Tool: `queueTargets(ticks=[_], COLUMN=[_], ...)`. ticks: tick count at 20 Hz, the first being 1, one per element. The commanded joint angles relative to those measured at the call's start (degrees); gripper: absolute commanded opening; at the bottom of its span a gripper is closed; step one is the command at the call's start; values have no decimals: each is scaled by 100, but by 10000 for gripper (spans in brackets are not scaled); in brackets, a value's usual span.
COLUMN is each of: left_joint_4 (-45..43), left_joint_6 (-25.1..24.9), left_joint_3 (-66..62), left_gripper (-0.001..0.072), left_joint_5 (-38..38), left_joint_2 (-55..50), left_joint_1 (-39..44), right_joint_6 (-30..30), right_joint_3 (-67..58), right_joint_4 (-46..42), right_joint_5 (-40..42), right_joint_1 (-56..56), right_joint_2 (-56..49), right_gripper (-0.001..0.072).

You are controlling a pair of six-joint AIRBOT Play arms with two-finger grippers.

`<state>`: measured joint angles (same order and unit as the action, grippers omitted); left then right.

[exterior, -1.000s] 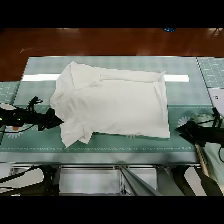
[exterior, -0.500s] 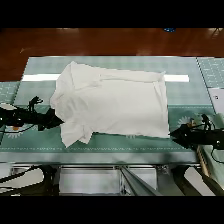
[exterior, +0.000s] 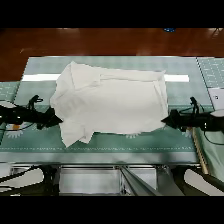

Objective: Fold the shirts.

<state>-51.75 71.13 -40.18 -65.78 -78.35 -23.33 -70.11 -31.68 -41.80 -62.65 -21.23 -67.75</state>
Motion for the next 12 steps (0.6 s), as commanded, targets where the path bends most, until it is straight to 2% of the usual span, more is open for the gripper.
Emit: queueTargets(ticks=[1, 6, 10, 12], left_joint_4=[656, 2317, 2400, 2002], left_joint_6=[0, 2, 83, 555], left_joint_3=[-1012, -3628, -5886, -6745], left_gripper=[23, 23, 22, 22], left_joint_5=[-588, -684, -671, -671], left_joint_2=[103, 704, 1119, 1346], left_joint_1=[-11, -11, -70, -205], right_joint_6=[-33, -597, -861, -922], right_joint_3=[-1394, -4614, -7197, -8255], right_joint_4=[219, -48, -247, -289], right_joint_5=[-540, -988, -1211, -1440], right_joint_1=[372, 372, 367, 365], right_joint_2=[-72, -72, -72, -22], right_gripper=[27, 27, 27, 27])
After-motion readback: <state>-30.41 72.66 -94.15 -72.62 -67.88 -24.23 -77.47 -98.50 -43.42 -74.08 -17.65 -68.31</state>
